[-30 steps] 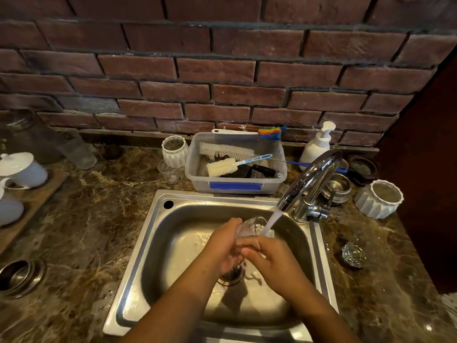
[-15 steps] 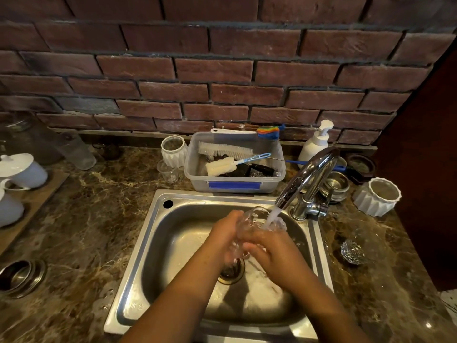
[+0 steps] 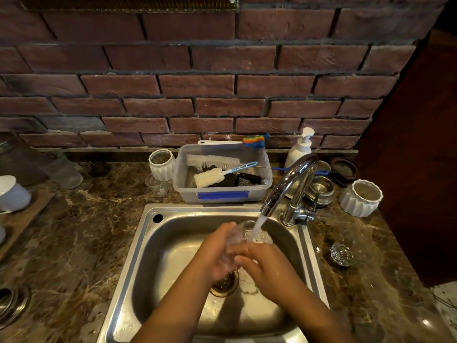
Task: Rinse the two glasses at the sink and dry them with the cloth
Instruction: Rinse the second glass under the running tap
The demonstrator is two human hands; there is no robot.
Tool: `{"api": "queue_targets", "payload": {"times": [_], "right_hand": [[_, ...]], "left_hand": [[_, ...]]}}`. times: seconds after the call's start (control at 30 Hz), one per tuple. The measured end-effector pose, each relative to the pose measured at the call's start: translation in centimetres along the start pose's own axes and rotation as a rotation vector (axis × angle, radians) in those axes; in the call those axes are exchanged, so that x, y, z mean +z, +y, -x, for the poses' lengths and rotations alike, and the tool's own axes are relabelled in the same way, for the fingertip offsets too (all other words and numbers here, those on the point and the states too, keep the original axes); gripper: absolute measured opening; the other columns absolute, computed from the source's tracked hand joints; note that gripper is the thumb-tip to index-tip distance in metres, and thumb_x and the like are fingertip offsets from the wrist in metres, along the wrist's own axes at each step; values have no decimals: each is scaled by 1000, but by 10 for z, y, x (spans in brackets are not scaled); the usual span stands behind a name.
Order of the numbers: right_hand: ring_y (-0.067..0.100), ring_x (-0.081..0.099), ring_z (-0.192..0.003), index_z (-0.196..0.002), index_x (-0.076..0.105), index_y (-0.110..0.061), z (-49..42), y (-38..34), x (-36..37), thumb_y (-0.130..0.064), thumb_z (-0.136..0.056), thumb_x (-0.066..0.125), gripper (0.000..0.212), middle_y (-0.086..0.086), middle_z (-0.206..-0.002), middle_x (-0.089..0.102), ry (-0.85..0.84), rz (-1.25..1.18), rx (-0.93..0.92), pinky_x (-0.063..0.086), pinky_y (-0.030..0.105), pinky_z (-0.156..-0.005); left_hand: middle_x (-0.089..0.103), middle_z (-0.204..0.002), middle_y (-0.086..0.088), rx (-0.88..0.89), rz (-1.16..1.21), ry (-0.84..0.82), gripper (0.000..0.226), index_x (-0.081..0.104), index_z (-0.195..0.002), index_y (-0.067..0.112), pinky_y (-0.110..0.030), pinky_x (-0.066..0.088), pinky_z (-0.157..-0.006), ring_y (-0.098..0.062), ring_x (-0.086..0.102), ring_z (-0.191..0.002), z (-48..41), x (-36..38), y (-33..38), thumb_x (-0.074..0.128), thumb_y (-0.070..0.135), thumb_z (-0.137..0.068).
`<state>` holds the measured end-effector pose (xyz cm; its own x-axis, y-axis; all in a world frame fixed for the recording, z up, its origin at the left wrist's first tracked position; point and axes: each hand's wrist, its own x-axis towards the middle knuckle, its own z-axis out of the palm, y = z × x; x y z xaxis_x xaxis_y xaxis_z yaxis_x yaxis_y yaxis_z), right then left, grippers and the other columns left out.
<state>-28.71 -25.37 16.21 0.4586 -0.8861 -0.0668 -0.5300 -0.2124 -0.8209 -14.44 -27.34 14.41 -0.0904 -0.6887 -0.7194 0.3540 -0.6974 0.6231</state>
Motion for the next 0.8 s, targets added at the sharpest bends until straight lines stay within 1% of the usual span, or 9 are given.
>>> {"api": "queue_targets", "payload": {"times": [0.07, 0.13, 0.23, 0.37, 0.47, 0.57, 0.63, 0.7, 0.8], "right_hand": [[-2, 65, -97, -111, 72, -33, 0, 7, -5, -29, -95, 58, 21, -16, -103, 74, -86, 105, -38, 54, 25, -87], [0, 67, -93, -104, 74, -31, -1, 4, -2, -28, -92, 61, 17, -12, -97, 75, -18, 51, 13, 56, 31, -86], [9, 71, -87, -94, 76, -22, -4, -5, 9, -23, -94, 61, 15, -2, -89, 76, 162, -341, 281, 57, 43, -90], [22, 74, -96, -108, 71, -13, -3, -9, 10, -24, -99, 56, 21, 8, -98, 78, 174, -928, 630, 51, 50, -100], [18, 74, -94, -100, 74, -14, 3, -8, 8, -22, -99, 54, 21, 5, -94, 78, 154, -674, 480, 54, 45, -96], [4, 71, -90, -101, 76, -23, 9, -5, -1, -21, -98, 56, 20, -5, -95, 77, 60, -211, 180, 56, 32, -87], [-1, 67, -95, -108, 74, -28, 10, 3, -6, -28, -96, 58, 20, -11, -102, 76, -42, 66, 25, 55, 28, -88], [-1, 66, -94, -108, 73, -29, 9, 7, -6, -34, -94, 57, 22, -12, -101, 75, -69, 208, -30, 55, 29, -87], [2, 67, -82, -93, 75, -24, 7, 4, 0, -29, -93, 60, 16, -6, -86, 75, 42, 40, 29, 56, 29, -80]], "left_hand": [[73, -76, -9, -99, 66, -68, 29, 72, -99, 10, -29, 52, -58, -20, 66, -67, 2, -5, 3, 64, 38, -94], [74, -86, -12, -43, 49, 29, 31, 72, -102, 11, -32, 53, -65, -23, 66, -77, -1, 1, -4, 63, 40, -95], [73, -100, -16, 295, -76, 194, 24, 68, -104, 14, -35, 55, -65, -27, 69, -88, -2, 15, -18, 52, 31, -103], [71, -90, -8, 684, -352, 215, 16, 68, -92, 17, -43, 60, -76, -30, 70, -90, -5, 6, -36, 56, 19, -101], [72, -91, -10, 613, -344, 171, 18, 68, -95, 16, -45, 60, -75, -30, 70, -86, 0, 7, -31, 51, 18, -102], [73, -100, -12, 168, -87, 68, 26, 68, -109, 15, -41, 56, -78, -27, 69, -89, 7, 8, -19, 52, 34, -103], [72, -97, -12, -66, 95, -36, 37, 70, -120, 9, -34, 55, -69, -23, 65, -82, 10, 3, -12, 62, 36, -95], [71, -88, -12, -103, 152, -60, 38, 71, -116, 7, -31, 52, -61, -20, 61, -75, 9, 2, -11, 64, 36, -92], [75, -91, -14, 65, 123, 74, 33, 69, -111, 8, -35, 55, -65, -24, 68, -84, 5, 12, -19, 55, 37, -100]]}}
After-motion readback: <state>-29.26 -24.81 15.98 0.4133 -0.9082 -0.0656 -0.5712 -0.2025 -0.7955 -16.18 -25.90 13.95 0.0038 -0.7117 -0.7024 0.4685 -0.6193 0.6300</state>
